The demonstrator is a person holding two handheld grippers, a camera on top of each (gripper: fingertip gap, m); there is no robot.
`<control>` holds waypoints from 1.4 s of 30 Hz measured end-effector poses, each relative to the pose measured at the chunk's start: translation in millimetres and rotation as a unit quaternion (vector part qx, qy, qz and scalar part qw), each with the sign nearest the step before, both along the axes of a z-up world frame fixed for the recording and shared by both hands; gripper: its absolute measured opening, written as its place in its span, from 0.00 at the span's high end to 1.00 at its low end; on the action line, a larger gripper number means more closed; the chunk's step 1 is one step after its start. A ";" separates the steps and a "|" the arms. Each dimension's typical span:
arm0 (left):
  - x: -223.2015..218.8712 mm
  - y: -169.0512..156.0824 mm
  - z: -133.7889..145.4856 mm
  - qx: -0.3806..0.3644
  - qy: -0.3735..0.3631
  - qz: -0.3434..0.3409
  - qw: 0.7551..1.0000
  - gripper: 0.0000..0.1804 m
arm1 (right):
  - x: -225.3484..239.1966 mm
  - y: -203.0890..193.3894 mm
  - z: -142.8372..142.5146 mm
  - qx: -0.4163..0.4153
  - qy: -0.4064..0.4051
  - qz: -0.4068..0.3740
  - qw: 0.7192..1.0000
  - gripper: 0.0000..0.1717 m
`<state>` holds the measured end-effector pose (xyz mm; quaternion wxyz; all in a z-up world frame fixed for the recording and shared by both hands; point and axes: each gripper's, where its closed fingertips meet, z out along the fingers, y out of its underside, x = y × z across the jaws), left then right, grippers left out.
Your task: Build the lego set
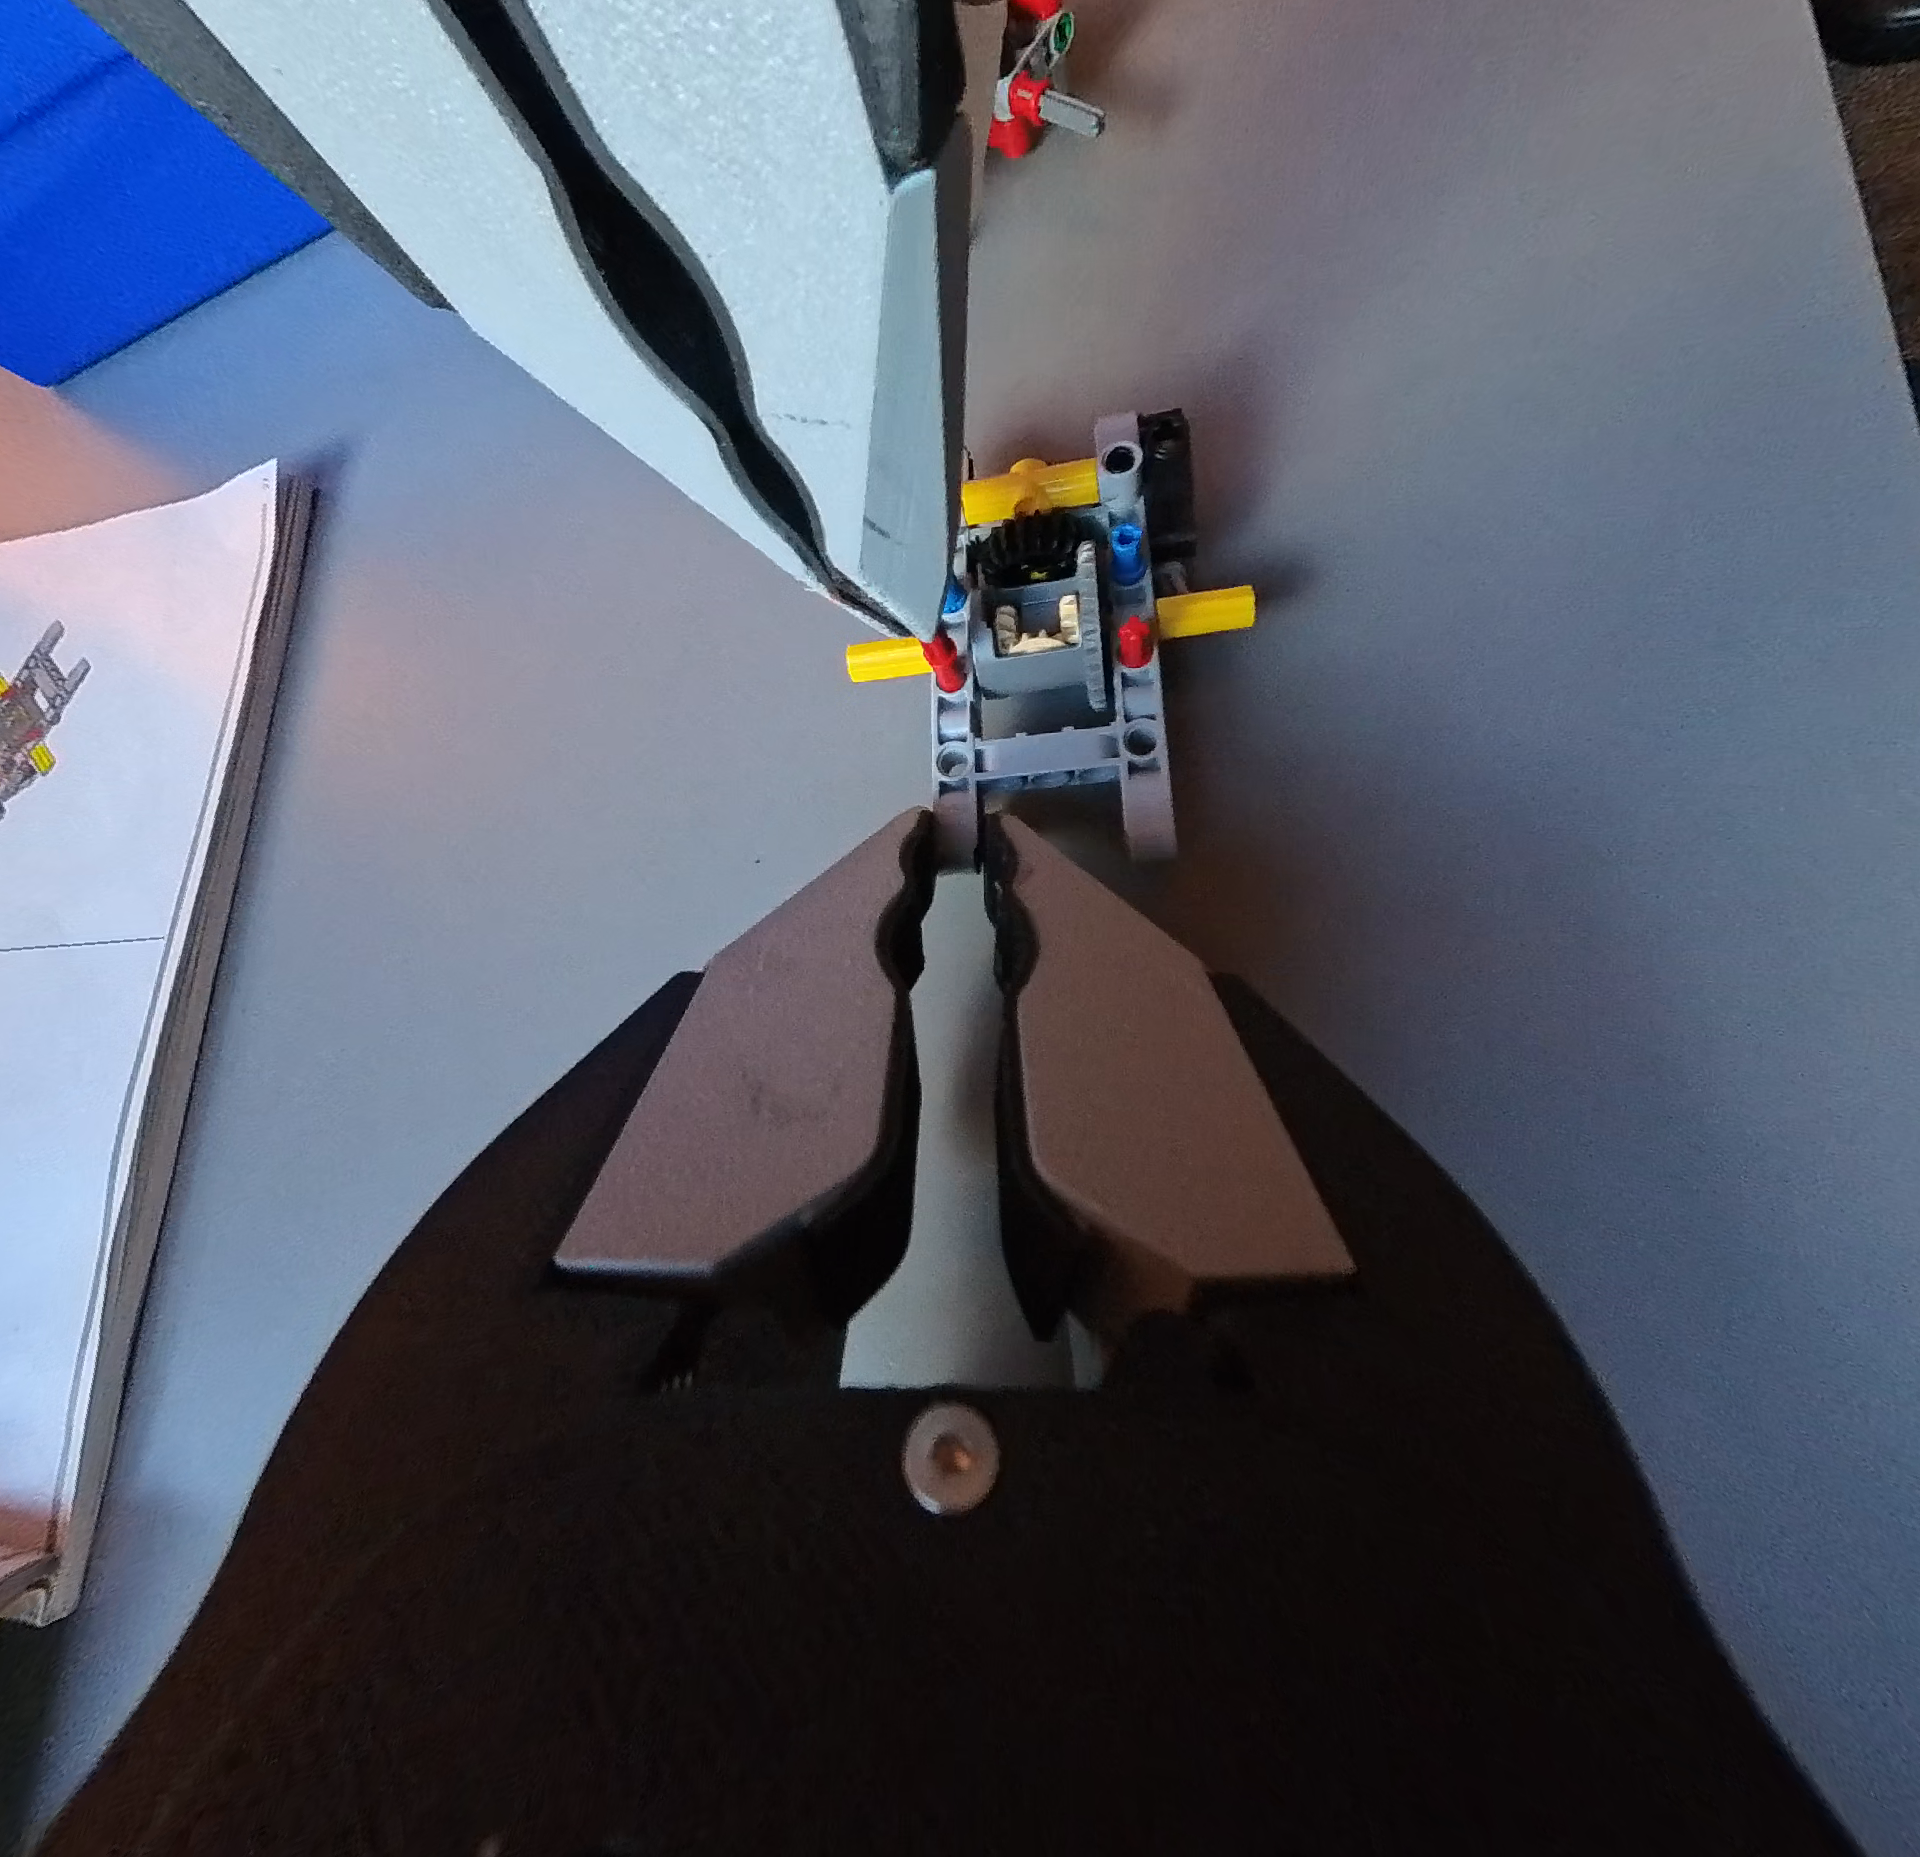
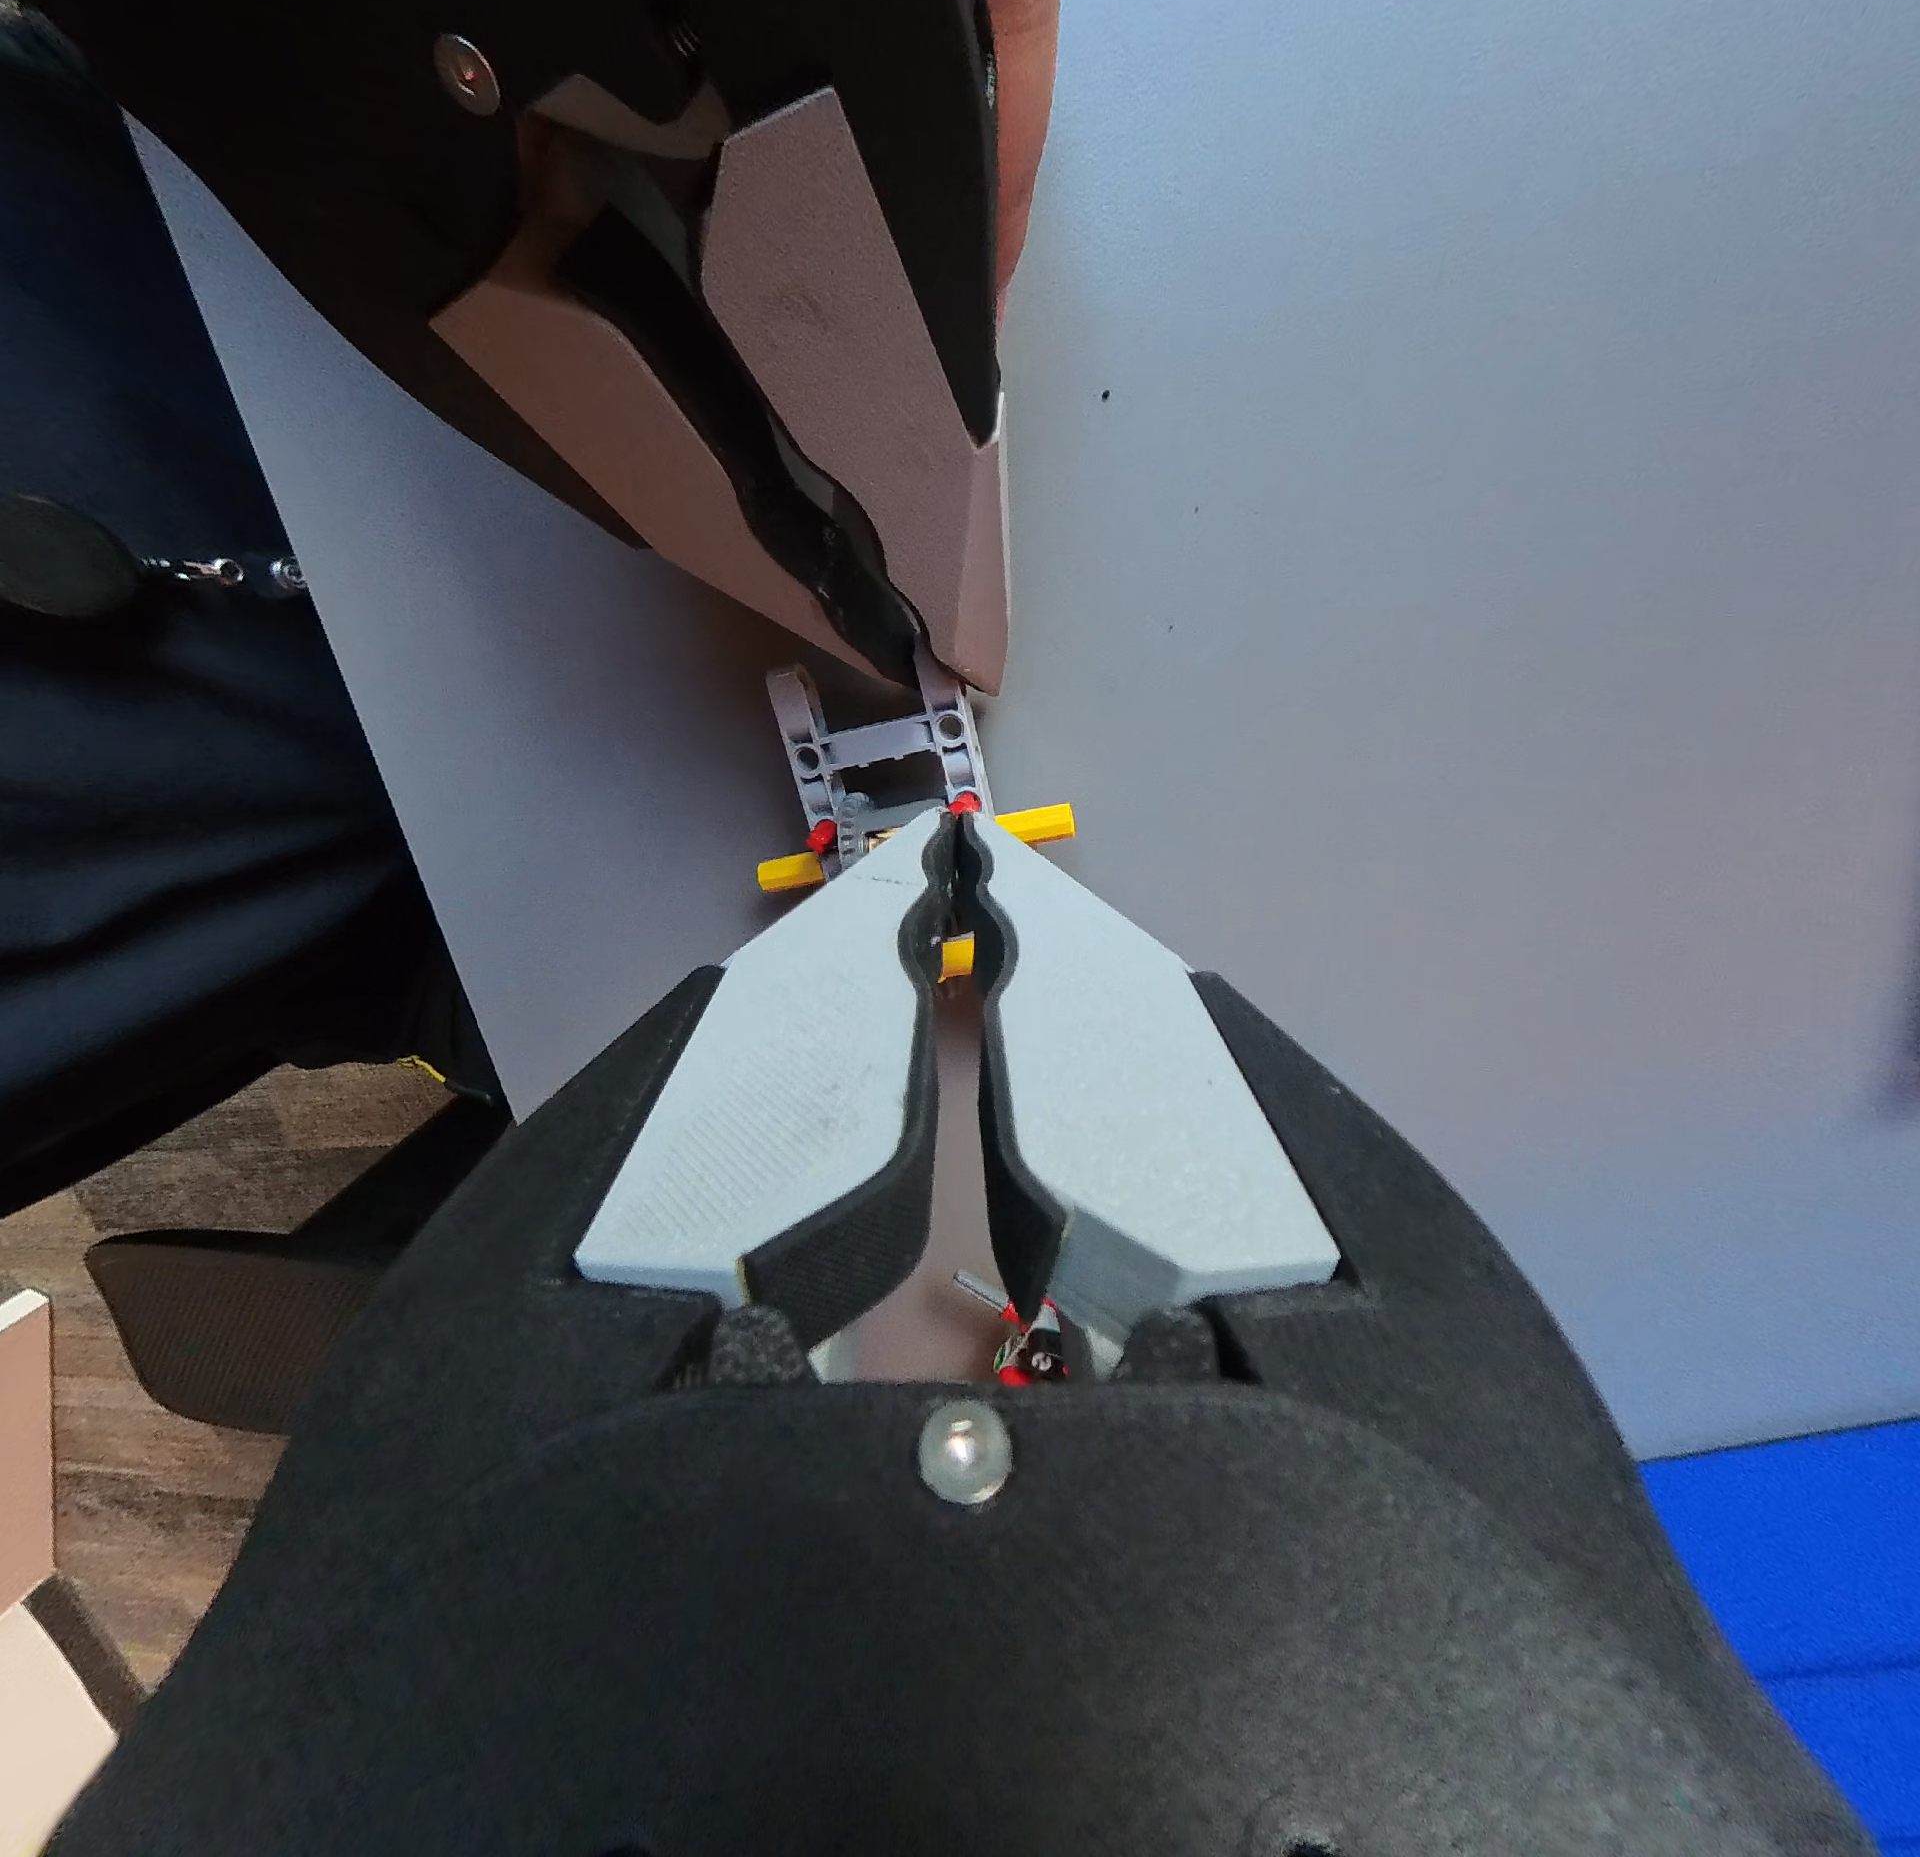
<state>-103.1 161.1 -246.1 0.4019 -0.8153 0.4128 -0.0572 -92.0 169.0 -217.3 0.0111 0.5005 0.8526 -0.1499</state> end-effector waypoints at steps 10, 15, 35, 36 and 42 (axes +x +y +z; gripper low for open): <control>0.2 0.2 1.2 0.000 -0.006 0.000 1.000 0.97 | 4.5 0.0 -6.2 0.035 -0.016 0.027 0.999 0.99; 0.3 -0.2 0.6 -0.003 -0.006 -0.001 1.000 0.97 | 5.0 3.2 -2.3 0.038 -0.013 0.021 0.999 0.95; 0.4 -0.2 1.0 -0.005 -0.009 -0.002 1.000 0.97 | 1.8 -1.5 -4.0 0.052 -0.004 0.035 0.998 0.99; 0.3 -0.2 0.6 -0.005 -0.008 -0.002 1.000 0.97 | 1.6 -1.3 -4.5 0.053 -0.003 0.034 0.998 1.00; 0.1 -0.5 -0.5 -0.004 0.000 -0.002 1.000 0.97 | -0.2 1.3 -7.6 0.058 0.002 0.014 0.998 1.00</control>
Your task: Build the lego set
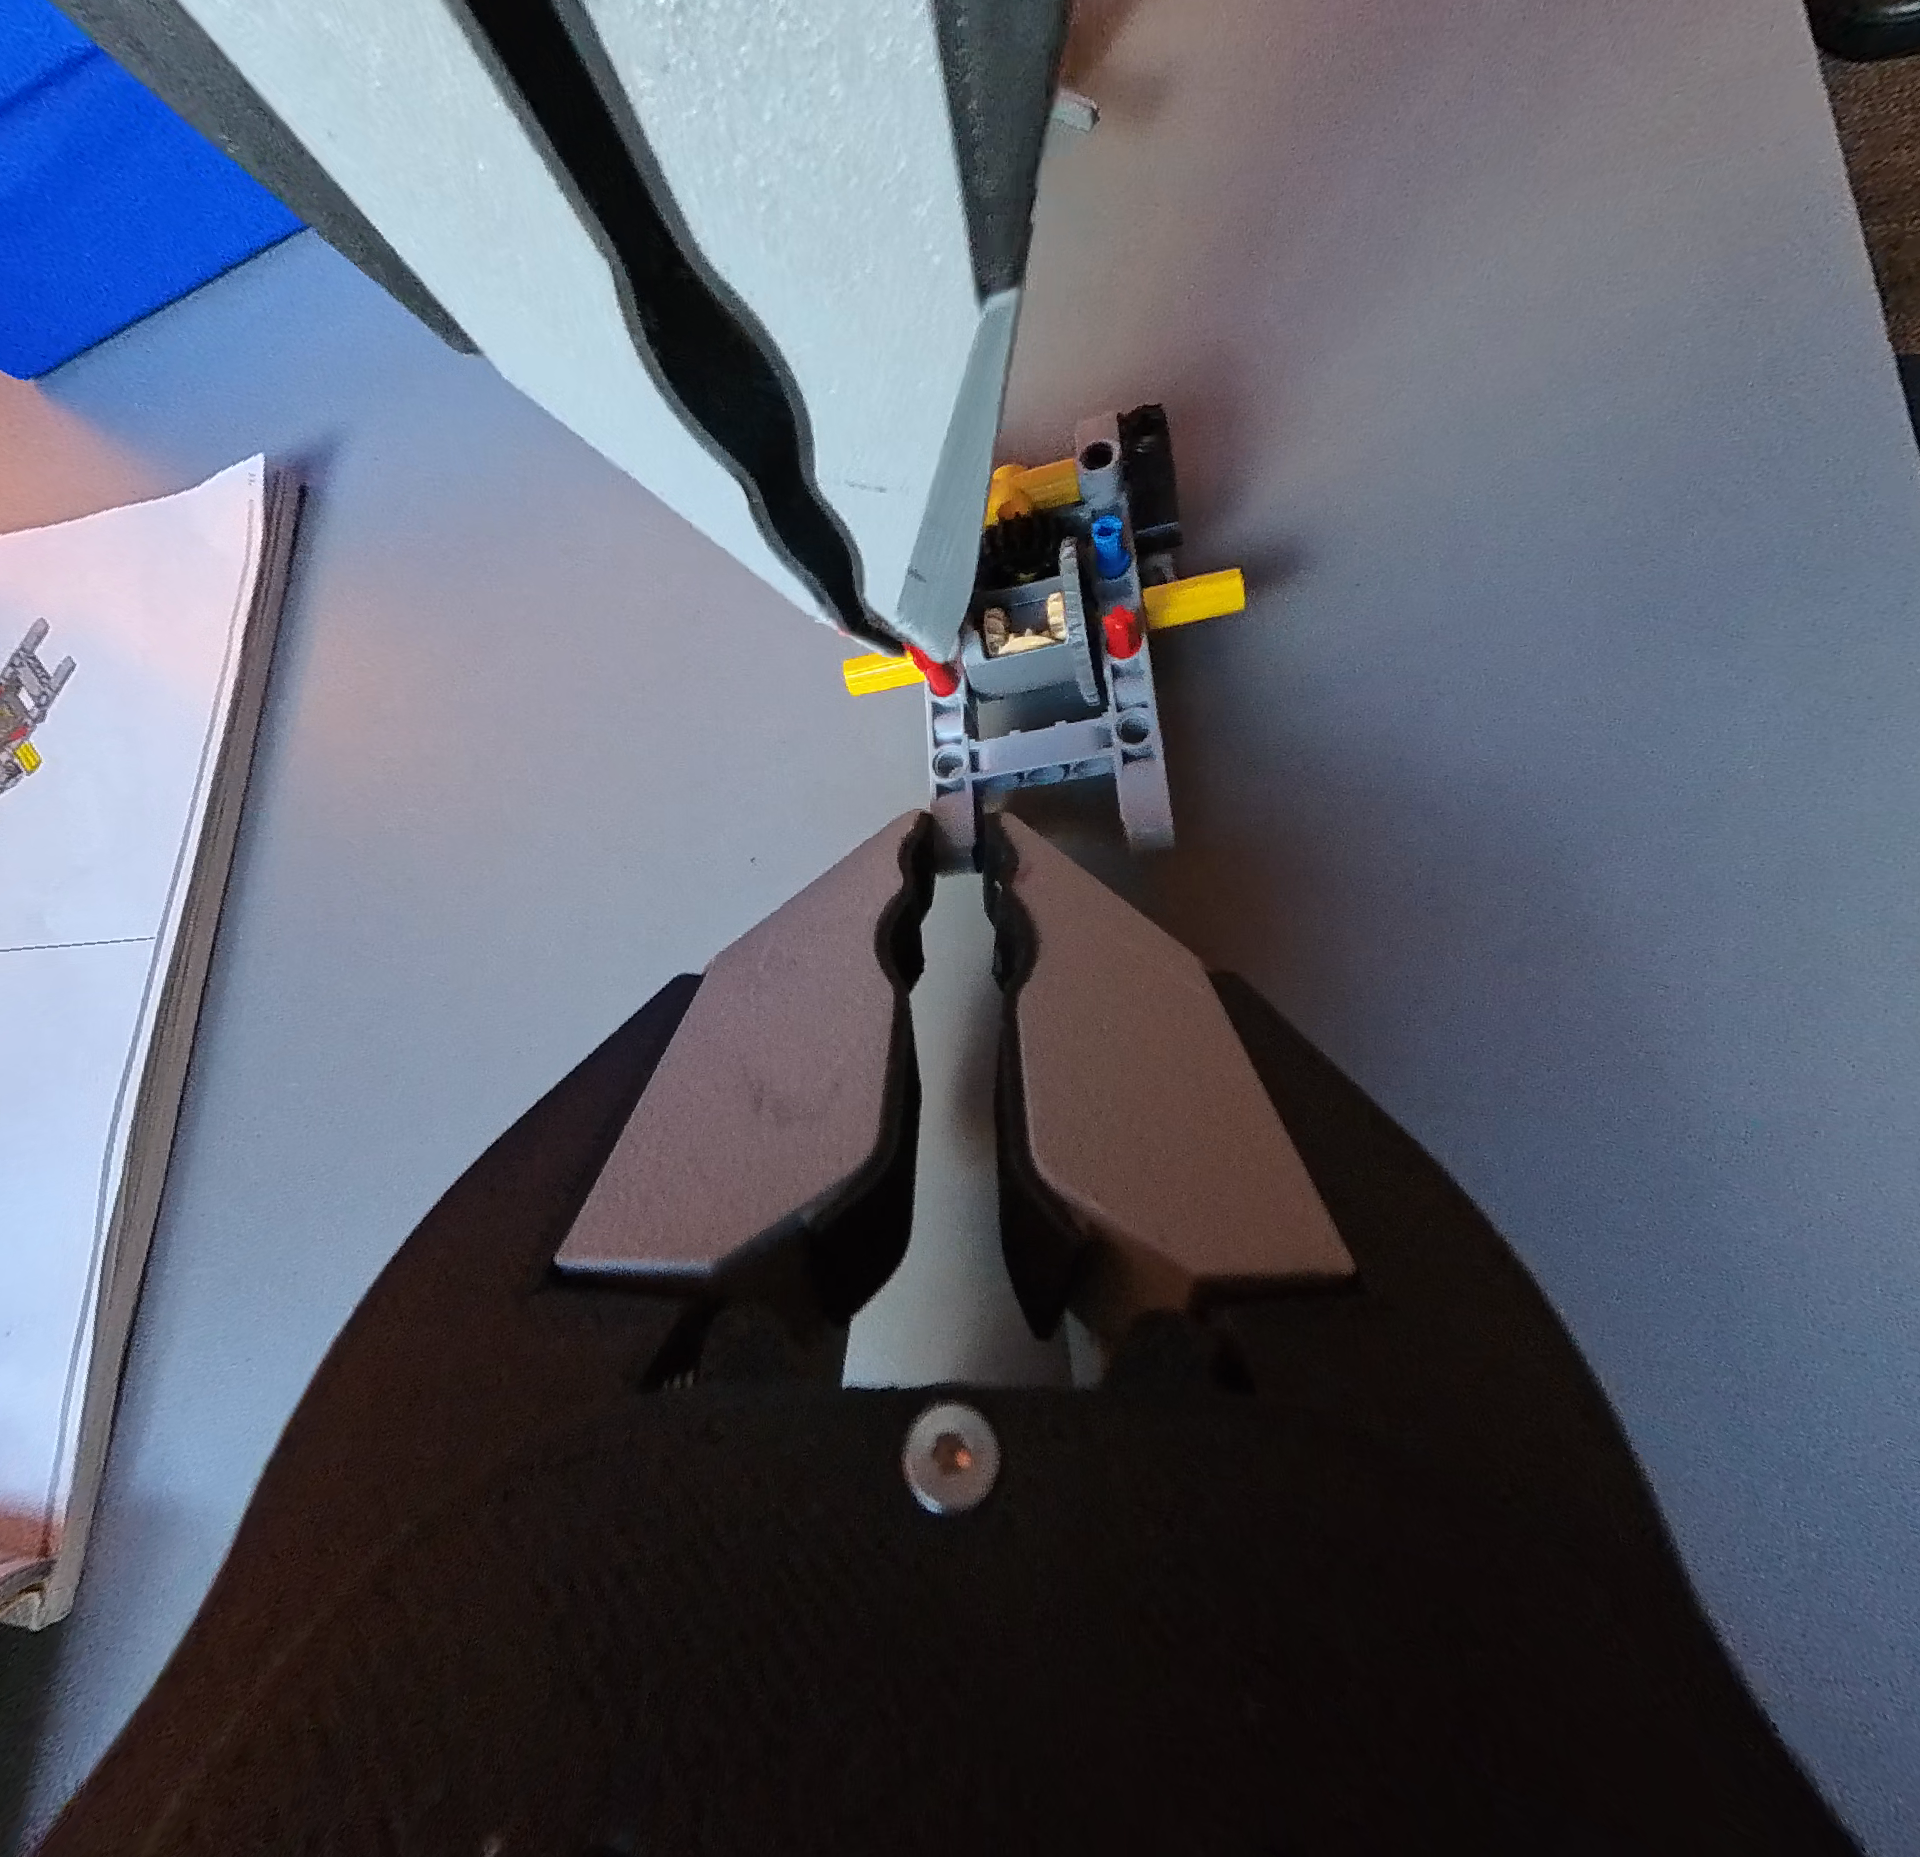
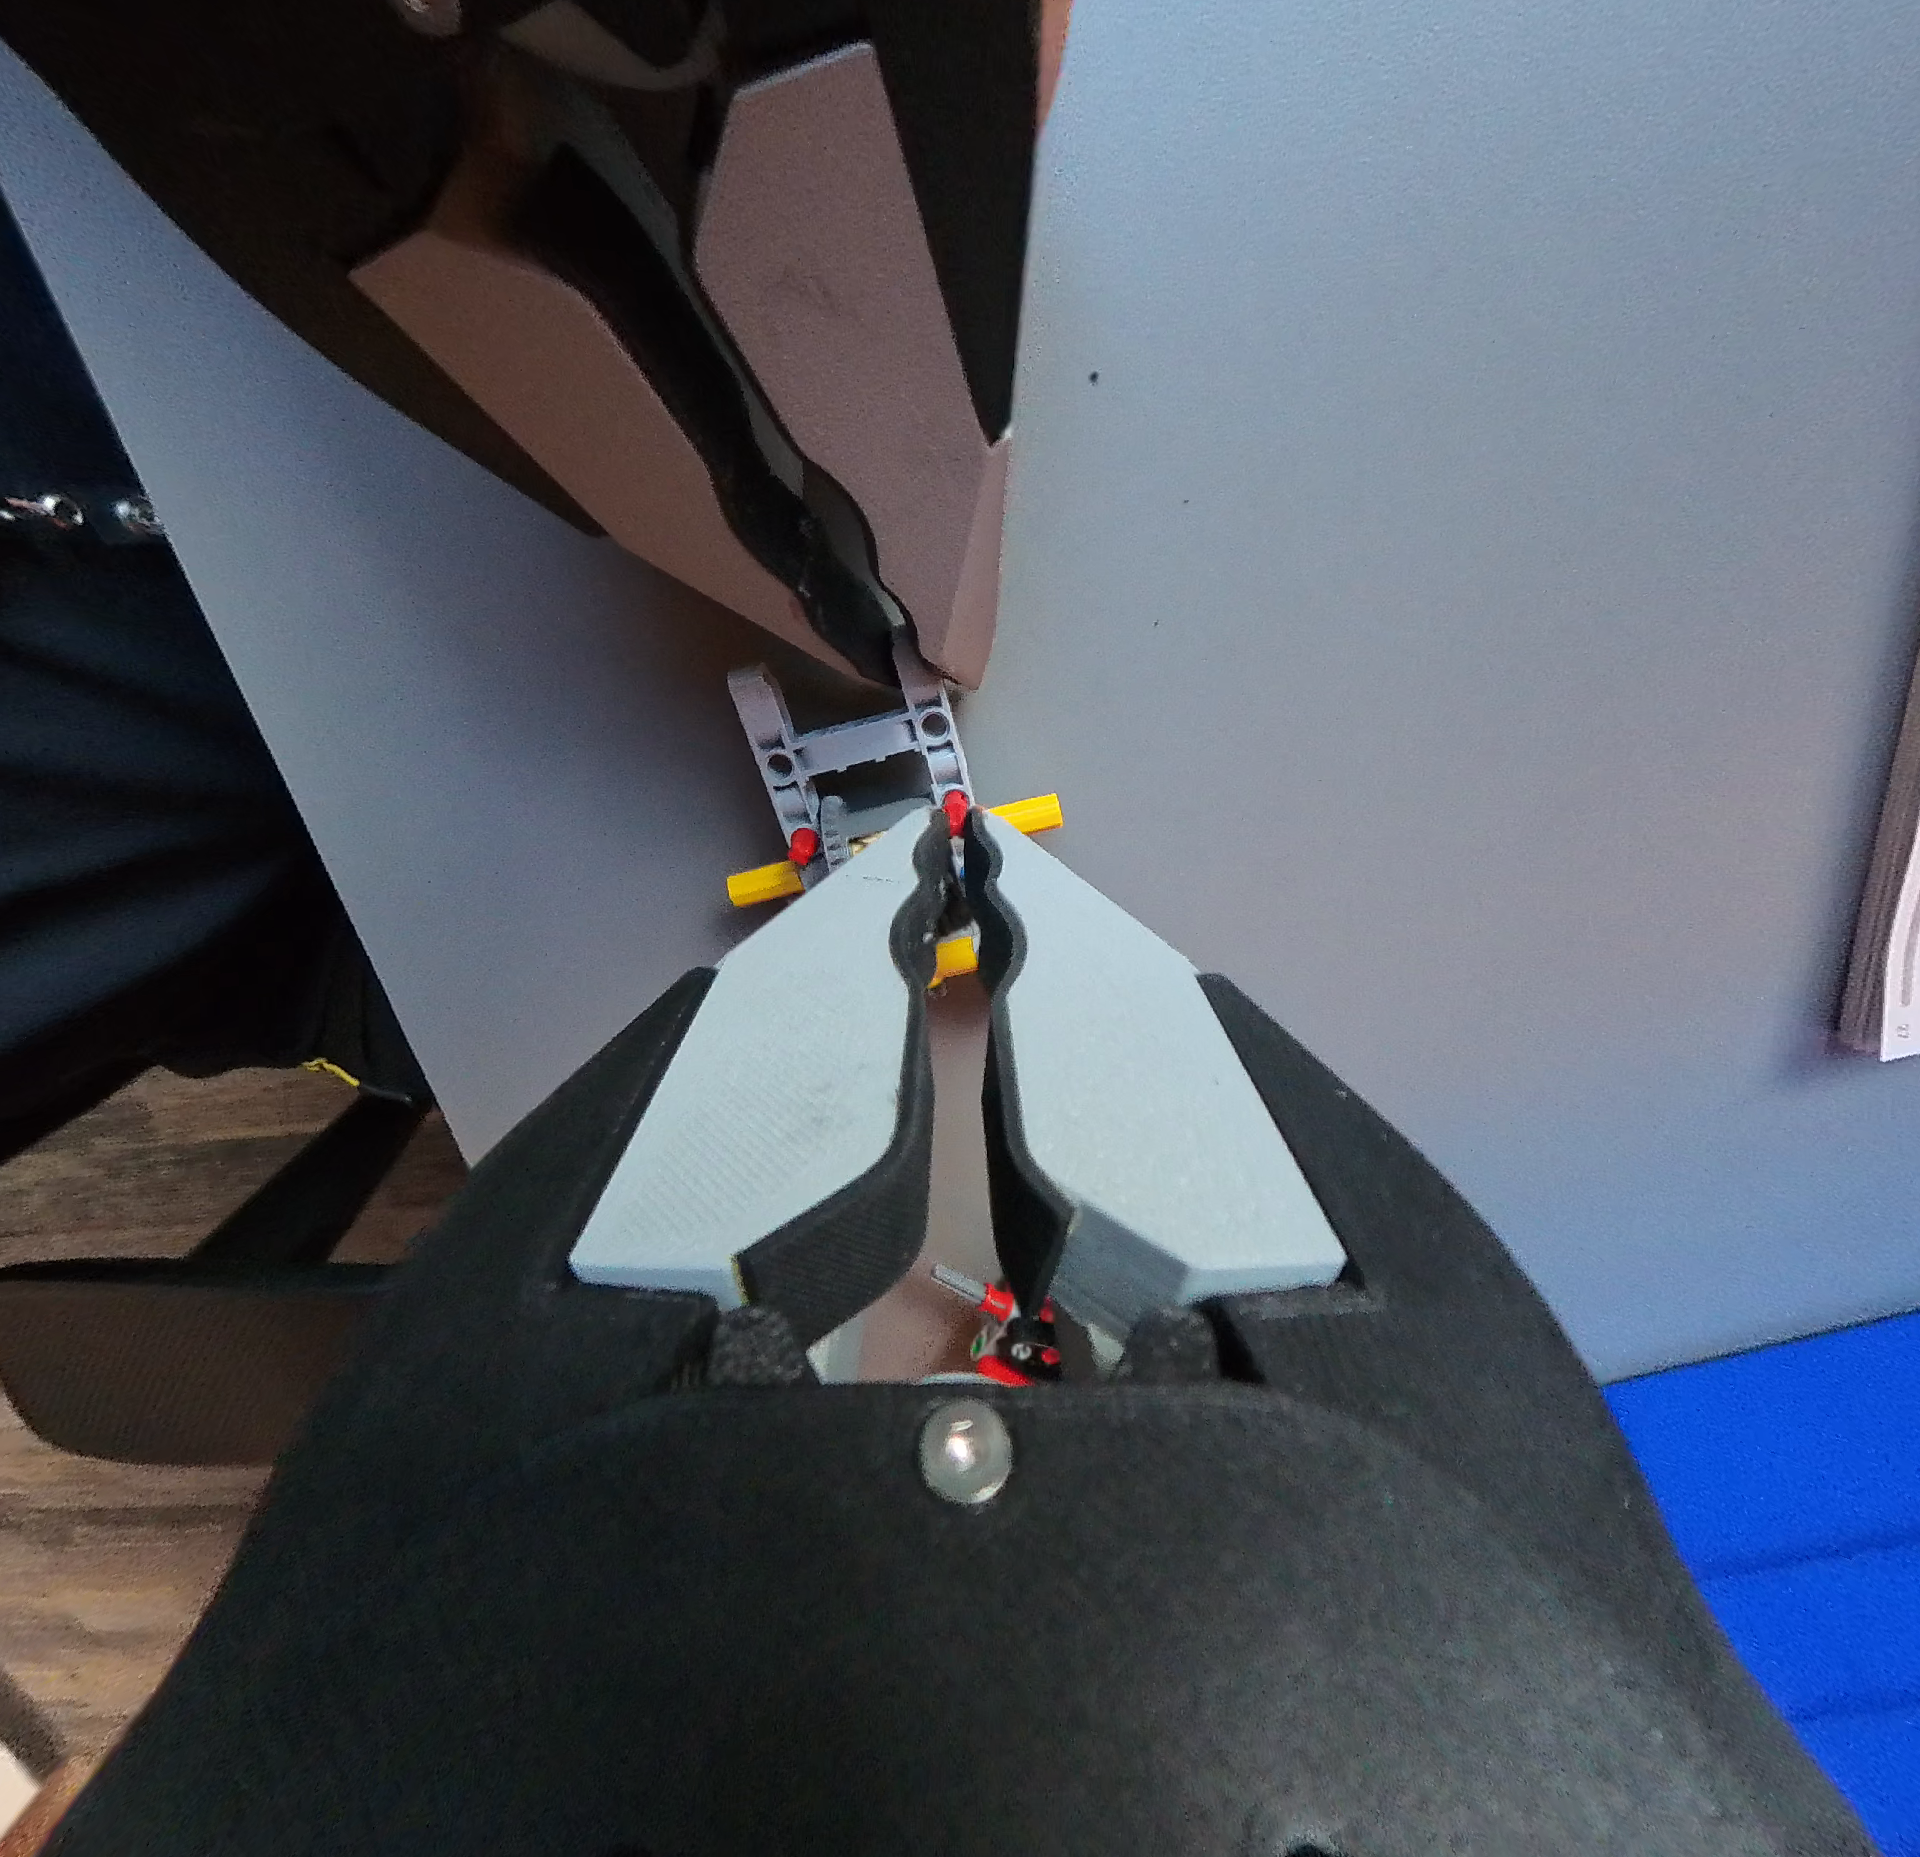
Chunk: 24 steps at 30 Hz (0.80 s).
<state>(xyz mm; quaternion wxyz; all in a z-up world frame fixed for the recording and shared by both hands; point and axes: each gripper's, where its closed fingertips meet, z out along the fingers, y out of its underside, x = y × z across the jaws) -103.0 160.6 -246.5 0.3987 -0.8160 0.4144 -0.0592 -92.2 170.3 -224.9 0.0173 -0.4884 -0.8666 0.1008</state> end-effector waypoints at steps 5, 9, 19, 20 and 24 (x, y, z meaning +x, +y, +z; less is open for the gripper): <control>-0.1 1.0 0.2 0.012 0.015 0.005 1.000 0.97 | 0.8 0.1 -0.8 -0.028 -0.024 -0.008 0.999 1.00; 0.2 1.0 0.4 0.010 0.012 0.005 1.000 0.97 | 0.3 -1.1 -2.5 -0.035 -0.022 -0.003 0.999 1.00; -2.9 5.4 5.5 0.003 -0.026 0.017 1.000 0.97 | -3.2 2.8 5.7 -0.156 0.029 -0.107 0.981 0.99; -2.9 4.8 4.5 0.003 -0.021 0.017 1.000 0.97 | -6.5 8.5 14.8 -0.161 0.061 -0.120 0.978 0.98; -7.1 6.4 5.6 -0.001 -0.031 0.034 0.999 0.97 | -11.9 26.0 67.6 -0.220 0.217 -0.201 0.930 0.92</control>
